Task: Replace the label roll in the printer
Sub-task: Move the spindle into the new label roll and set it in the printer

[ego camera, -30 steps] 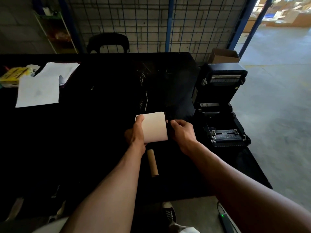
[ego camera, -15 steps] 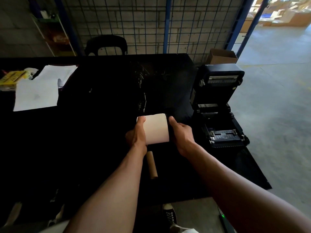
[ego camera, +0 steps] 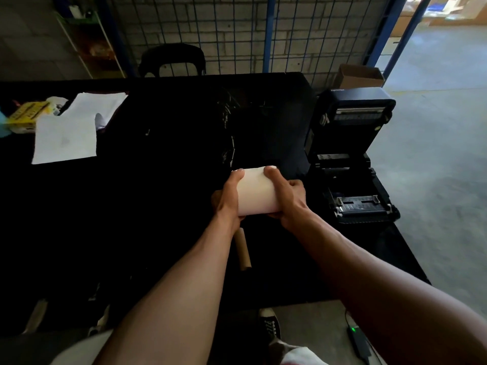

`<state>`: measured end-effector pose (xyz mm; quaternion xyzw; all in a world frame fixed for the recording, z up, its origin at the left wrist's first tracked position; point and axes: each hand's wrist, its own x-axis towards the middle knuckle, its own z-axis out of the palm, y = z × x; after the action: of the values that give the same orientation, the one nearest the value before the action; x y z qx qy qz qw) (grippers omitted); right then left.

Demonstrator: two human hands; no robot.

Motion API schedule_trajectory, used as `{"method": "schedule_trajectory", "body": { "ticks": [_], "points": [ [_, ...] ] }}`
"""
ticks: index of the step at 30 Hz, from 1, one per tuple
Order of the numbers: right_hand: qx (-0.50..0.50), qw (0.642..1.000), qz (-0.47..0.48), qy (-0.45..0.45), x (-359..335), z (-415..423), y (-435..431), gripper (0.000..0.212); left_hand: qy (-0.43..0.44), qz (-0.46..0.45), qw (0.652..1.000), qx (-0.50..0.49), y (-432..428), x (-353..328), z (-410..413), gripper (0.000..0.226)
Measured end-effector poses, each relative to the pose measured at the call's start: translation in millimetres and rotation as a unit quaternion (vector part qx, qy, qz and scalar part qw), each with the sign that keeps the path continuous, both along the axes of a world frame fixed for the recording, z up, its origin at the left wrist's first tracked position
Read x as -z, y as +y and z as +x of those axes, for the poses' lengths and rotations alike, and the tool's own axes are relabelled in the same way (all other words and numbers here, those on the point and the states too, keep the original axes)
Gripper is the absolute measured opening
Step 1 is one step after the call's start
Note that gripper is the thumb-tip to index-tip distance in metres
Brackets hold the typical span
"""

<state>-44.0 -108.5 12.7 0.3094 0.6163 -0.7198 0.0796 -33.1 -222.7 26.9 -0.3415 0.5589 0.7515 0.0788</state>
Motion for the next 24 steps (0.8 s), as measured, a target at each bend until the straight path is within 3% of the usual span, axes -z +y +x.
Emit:
{"method": "schedule_trajectory", "body": {
  "ticks": [3, 5, 8, 11, 15, 19, 24],
  "points": [
    [0.007, 1.0, -0.003, -0.004, -1, -2, 7, 0.071, -0.009, 0.001, 0.997, 0.083, -13, 0, -3, 0.058],
    [0.013, 1.0, -0.009, -0.011, 1, -3, 11, 0.07, -0.021, 0.006, 0.996, 0.084, -16, 7, -7, 0.07],
    [0.017, 1.0, -0.005, -0.014, 5, -3, 18, 0.069, -0.032, -0.075, 0.997, 0.01, -16, 23, -12, 0.047],
    [0.017, 1.0, 0.004, -0.019, 10, -2, 27, 0.068, -0.067, -0.215, 0.974, -0.021, -32, 43, -11, 0.019],
    [0.022, 0.999, 0.007, -0.031, 16, -2, 36, 0.069, -0.128, -0.403, 0.905, 0.049, -51, 68, -2, 0.026],
    [0.018, 0.999, 0.004, -0.038, 20, 0, 34, 0.07, -0.112, -0.474, 0.865, 0.124, -46, 83, 7, 0.015],
    [0.011, 0.999, 0.0, -0.043, 21, 8, 28, 0.073, -0.115, -0.502, 0.852, 0.098, -50, 91, 22, 0.02]
  ]
}}
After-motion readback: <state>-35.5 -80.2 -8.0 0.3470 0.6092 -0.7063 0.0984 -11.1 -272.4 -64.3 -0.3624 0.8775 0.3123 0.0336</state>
